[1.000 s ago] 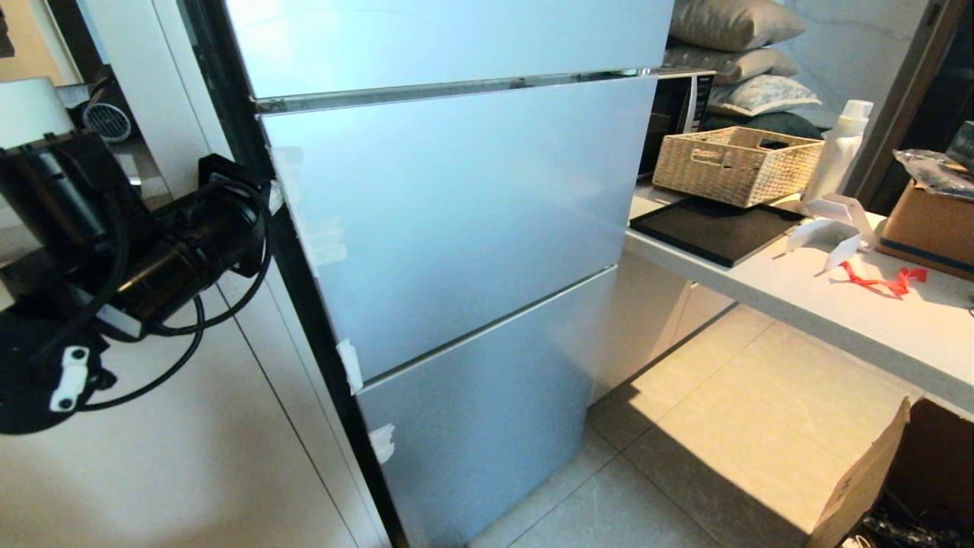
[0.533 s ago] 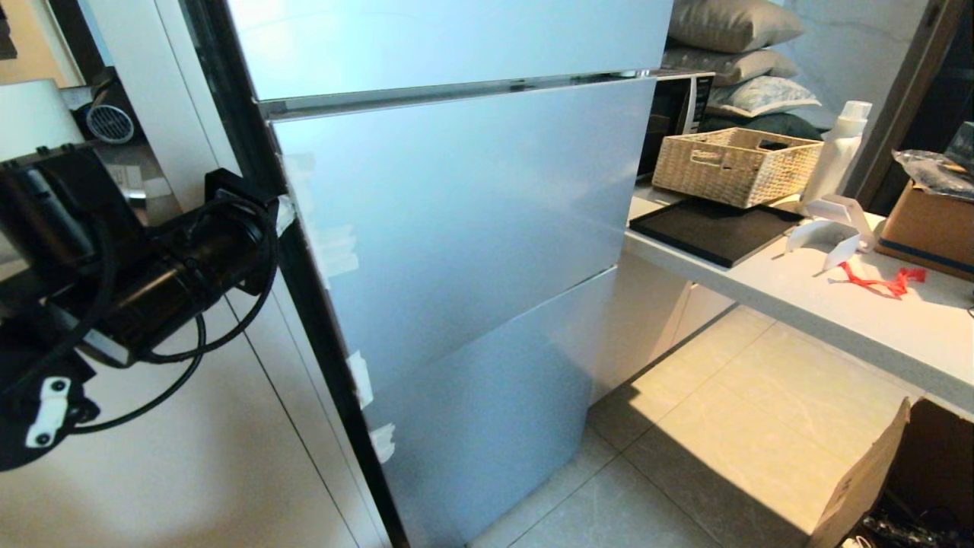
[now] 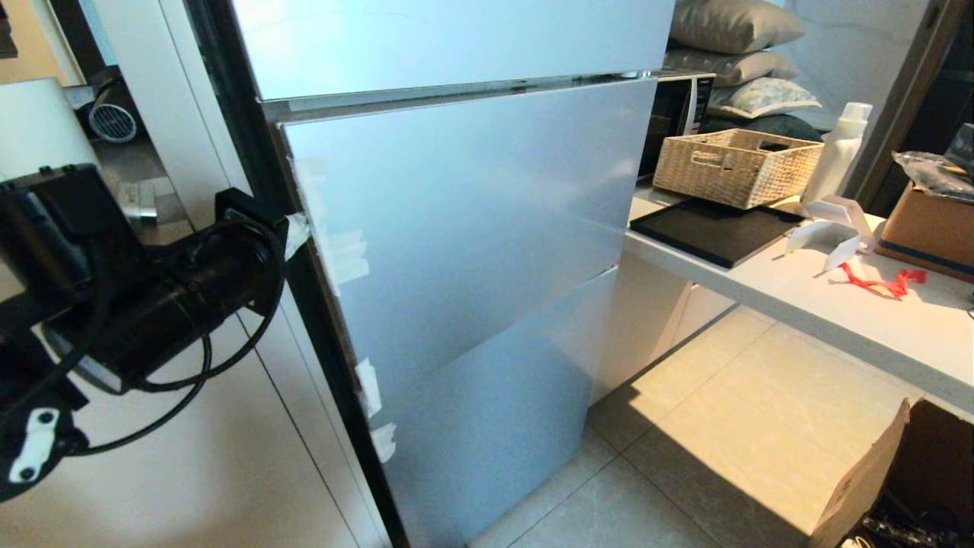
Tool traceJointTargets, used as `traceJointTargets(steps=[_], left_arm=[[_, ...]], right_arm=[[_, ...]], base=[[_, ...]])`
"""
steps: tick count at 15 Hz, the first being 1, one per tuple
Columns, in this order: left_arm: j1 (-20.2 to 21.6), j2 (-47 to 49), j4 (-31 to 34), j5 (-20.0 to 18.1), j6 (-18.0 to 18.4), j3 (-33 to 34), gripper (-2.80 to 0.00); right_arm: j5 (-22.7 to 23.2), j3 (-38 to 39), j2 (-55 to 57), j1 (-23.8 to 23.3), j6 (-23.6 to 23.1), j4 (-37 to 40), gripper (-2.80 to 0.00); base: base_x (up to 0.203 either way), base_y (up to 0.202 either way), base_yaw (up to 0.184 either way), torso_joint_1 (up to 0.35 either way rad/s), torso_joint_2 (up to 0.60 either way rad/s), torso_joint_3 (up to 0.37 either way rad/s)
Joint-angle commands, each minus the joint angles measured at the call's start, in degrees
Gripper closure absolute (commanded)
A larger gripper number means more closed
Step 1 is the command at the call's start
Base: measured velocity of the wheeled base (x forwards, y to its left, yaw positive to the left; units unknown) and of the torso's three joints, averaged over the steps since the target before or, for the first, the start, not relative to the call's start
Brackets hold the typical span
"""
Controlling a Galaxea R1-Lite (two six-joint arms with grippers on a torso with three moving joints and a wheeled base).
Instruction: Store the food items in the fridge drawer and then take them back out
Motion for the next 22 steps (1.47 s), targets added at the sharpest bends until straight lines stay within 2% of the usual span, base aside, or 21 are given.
traceJointTargets(steps=[1,8,10,14,16,17,20,22], left_arm=[[-3.08,-1.87,-0.26,-0.18,-1.54,1.63,0.00],[-16.52,-10.27,-0.30,-0.33,-2.13,10.58,0.00],[-19.54,-12.14,-0.27,-2.92,-2.11,12.67,0.00],[-20.49,-18.41,-0.13,-7.54,-1.96,15.28,0.00],[-20.44,-22.20,0.94,-7.77,-1.54,16.13,0.00],[-20.36,-24.78,2.79,-7.82,0.32,16.66,0.00],[-18.46,-31.79,13.20,-7.67,16.17,15.36,0.00],[-11.72,-34.92,20.04,-7.59,25.32,12.18,0.00]], right_arm=[[0.02,0.00,0.07,0.02,0.03,0.04,0.00],[-0.01,0.00,0.00,0.02,0.03,0.04,0.00],[0.02,0.00,0.00,0.02,0.03,0.04,0.00],[0.02,0.00,0.00,0.02,0.03,0.04,0.00],[-0.02,0.00,0.00,0.02,0.03,0.04,0.00],[0.02,0.00,0.00,0.02,0.03,0.04,0.00],[0.02,0.00,0.00,0.02,0.03,0.04,0.00],[0.02,0.00,0.00,0.02,0.03,0.04,0.00]], base=[[0.000,0.000,0.000,0.000,0.00,0.000],[0.000,0.000,0.000,0.000,0.00,0.000],[0.000,0.000,0.000,0.000,0.00,0.000],[0.000,0.000,0.000,0.000,0.00,0.000],[0.000,0.000,0.000,0.000,0.00,0.000],[0.000,0.000,0.000,0.000,0.00,0.000],[0.000,0.000,0.000,0.000,0.00,0.000],[0.000,0.000,0.000,0.000,0.00,0.000]])
